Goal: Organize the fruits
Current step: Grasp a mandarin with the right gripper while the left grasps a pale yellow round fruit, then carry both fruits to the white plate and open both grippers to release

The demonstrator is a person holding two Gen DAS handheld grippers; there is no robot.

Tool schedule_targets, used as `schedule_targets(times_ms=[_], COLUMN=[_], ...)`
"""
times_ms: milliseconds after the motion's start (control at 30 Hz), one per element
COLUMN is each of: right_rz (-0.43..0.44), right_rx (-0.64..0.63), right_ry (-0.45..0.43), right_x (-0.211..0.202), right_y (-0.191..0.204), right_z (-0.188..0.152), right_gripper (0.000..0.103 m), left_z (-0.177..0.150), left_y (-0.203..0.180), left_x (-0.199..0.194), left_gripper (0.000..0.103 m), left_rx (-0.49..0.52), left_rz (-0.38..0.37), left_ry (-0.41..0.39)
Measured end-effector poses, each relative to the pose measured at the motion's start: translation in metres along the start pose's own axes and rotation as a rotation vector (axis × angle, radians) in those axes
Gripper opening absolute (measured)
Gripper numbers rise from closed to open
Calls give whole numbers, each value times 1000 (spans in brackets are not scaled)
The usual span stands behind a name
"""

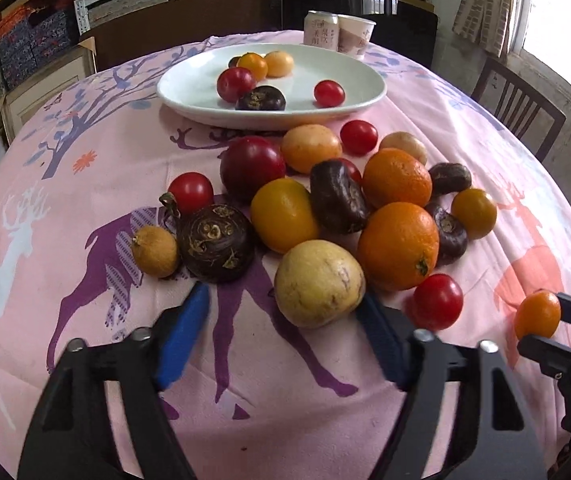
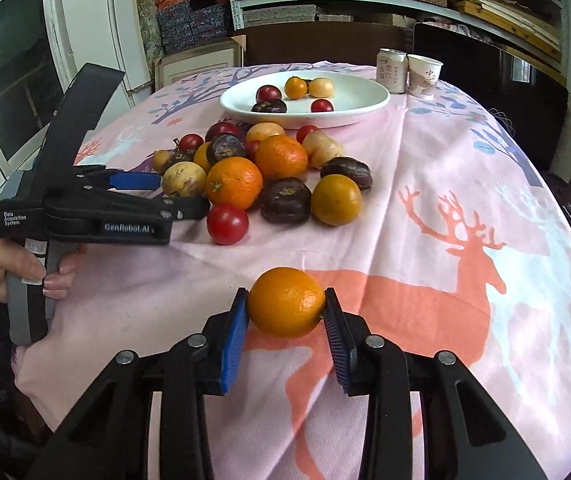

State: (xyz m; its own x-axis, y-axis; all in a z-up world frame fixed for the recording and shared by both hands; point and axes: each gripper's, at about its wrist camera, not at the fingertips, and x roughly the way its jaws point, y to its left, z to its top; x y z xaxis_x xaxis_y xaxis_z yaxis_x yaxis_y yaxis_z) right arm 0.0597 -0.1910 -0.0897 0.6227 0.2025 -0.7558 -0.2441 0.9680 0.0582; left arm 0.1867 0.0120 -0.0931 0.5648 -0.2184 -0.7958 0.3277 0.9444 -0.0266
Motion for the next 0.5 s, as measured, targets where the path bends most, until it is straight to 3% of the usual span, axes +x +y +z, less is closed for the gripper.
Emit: schedule_targets(times_ms=[100, 267, 300, 500], right_rz=[-4, -1, 10, 27], right_rx=[10, 20, 20, -6], right_ry=[11, 3, 2, -2], right_x=[1, 4, 4, -2], right_y=[-5, -3, -1, 6], right_z=[-3, -3, -3, -4], right_gripper=[38, 38, 38, 38], left_z=[3, 6, 5, -8], left_y=[9, 16, 17, 26], left_x=[-1, 1, 0, -14], left_gripper=[51, 49, 40, 40], left_rx=[-78, -102, -106, -132], left_rz=[-31, -103, -96, -144], left_ry=[-22, -36, -40, -53])
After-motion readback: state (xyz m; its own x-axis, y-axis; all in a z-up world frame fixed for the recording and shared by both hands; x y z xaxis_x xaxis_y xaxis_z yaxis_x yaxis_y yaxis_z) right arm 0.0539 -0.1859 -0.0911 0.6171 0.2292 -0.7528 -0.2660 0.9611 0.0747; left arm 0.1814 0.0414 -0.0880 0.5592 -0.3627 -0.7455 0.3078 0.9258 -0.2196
